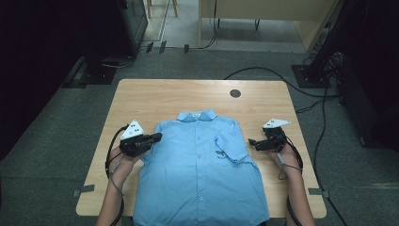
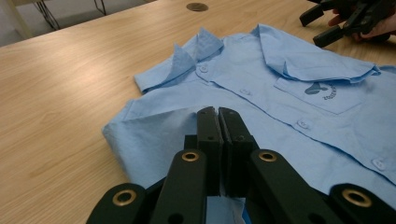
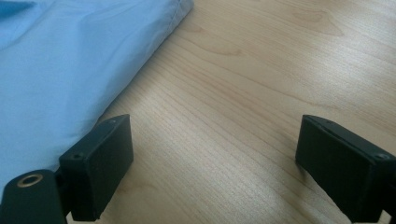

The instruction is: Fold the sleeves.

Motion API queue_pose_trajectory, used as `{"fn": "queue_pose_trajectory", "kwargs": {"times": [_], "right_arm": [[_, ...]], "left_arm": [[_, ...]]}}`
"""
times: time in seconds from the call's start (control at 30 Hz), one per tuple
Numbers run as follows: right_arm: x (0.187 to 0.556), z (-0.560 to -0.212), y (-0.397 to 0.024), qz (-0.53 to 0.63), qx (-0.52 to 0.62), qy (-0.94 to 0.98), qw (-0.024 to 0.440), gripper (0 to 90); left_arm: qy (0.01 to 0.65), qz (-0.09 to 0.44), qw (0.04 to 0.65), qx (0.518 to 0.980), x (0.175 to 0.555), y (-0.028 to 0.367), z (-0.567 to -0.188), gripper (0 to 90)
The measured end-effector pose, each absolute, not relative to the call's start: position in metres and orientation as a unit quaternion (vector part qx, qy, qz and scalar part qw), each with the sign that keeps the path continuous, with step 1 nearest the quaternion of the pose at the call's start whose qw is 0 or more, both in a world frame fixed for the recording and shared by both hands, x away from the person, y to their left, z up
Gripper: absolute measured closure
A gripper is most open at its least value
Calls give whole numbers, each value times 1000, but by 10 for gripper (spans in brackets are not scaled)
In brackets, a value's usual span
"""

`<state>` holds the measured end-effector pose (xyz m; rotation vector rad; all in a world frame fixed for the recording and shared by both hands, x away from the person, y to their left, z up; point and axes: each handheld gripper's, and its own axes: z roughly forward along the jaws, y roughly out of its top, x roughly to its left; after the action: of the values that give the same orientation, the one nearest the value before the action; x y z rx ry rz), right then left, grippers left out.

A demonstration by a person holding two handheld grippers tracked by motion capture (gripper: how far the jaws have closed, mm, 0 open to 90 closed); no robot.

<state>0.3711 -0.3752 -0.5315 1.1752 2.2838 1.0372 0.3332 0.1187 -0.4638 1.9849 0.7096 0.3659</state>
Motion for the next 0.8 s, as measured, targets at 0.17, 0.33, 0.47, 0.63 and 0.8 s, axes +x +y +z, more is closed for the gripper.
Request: {"fn": "queue_pose_trajectory", "kwargs": {"times": [0.17, 0.33, 0.47, 0.63, 0.8], "right_arm": [[371, -532, -375, 368, 417, 810, 185, 108], [371, -532, -375, 368, 417, 810, 185, 108], [371, -532, -375, 368, 417, 810, 185, 108], [371, -532, -375, 368, 417, 810, 185, 108], [371, -532, -375, 368, 417, 810, 185, 108]], "left_arm": [[289, 141, 487, 812, 334, 115, -465, 877], [291, 140, 482, 815, 336, 108, -472, 876], [298, 141, 478, 814, 338, 105, -478, 874], [296, 144, 467, 821, 340, 95, -486, 872], [296, 143, 465, 822, 341, 93, -489, 863]]}}
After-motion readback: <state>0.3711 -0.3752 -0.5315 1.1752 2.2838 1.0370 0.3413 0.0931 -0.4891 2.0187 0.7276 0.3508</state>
